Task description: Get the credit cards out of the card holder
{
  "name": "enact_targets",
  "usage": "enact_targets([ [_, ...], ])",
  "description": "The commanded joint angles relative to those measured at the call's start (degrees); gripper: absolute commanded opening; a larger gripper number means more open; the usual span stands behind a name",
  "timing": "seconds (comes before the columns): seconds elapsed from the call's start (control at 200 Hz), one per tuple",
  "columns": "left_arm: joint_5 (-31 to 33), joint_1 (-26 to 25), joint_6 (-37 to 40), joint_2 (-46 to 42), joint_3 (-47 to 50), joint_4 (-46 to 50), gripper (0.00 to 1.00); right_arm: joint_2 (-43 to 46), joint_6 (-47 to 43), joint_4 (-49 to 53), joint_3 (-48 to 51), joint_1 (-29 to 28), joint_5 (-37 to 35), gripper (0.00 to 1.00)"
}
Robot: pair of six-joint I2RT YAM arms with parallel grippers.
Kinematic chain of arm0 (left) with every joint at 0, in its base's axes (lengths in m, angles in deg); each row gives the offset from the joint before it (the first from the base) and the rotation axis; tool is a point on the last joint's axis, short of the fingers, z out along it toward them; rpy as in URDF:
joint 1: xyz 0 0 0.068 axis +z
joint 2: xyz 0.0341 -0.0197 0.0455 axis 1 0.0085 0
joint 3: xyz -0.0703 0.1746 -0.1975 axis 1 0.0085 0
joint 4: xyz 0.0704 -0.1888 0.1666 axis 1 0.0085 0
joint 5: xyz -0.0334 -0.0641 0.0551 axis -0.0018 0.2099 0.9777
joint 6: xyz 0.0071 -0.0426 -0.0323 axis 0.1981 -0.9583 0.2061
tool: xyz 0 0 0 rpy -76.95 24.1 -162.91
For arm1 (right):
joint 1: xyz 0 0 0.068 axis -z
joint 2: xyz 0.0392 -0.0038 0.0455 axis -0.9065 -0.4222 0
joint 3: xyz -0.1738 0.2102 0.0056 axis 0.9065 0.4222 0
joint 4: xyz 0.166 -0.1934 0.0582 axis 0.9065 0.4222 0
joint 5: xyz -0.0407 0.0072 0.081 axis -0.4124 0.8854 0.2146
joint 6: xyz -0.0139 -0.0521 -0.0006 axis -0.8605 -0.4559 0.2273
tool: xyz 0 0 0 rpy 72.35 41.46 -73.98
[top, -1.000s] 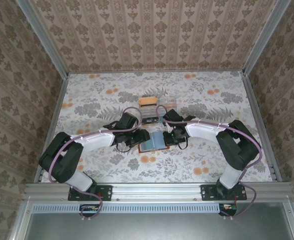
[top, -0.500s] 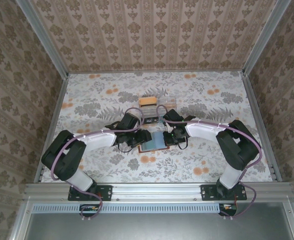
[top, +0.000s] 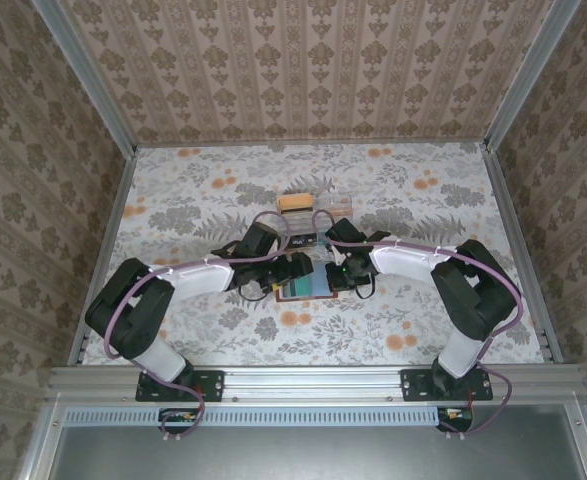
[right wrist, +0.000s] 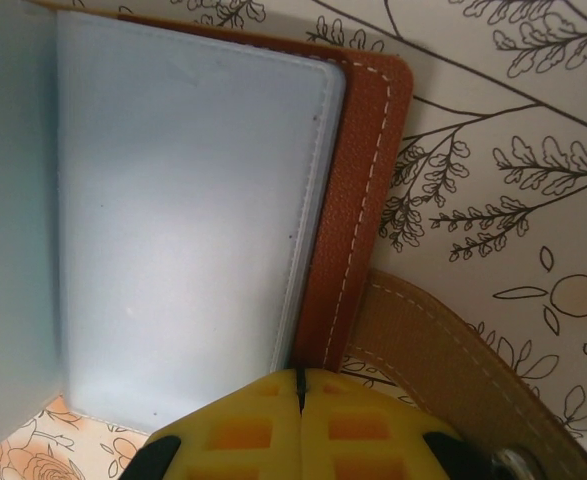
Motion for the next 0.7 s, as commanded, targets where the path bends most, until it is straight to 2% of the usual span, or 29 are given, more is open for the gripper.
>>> enact_targets([
  [0.0, -1.27, -0.87, 0.45, 1.72, -0.55, 0.79, 0.96, -2.79, 0.86, 0.24, 0.44, -0.77, 0.87, 0.01],
  [0.115, -1.02, -0.93, 0.60, 1.37, -0.55, 1.04, 1.00, -2.71, 0.98, 0.21, 0.35, -0.77, 0.79, 0.01],
  [0.315, -0.68, -0.86, 0.98, 0.41, -0.69, 2.05, 1.00, -2.05, 0.88, 0.97, -0.19, -0.78, 0.19, 0.02],
  [0.555, 1.49, 0.72, 3.34, -3.70, -1.15, 7.59, 1.00, 2.69, 0.27, 4.35, -2.90, 0.09, -2.75, 0.10],
  [0.695, 2.06, 2.09, 4.68, -4.99, -0.64, 10.24, 0.94, 4.85, 1.01, 4.92, -5.36, 0.11, -2.56, 0.12],
])
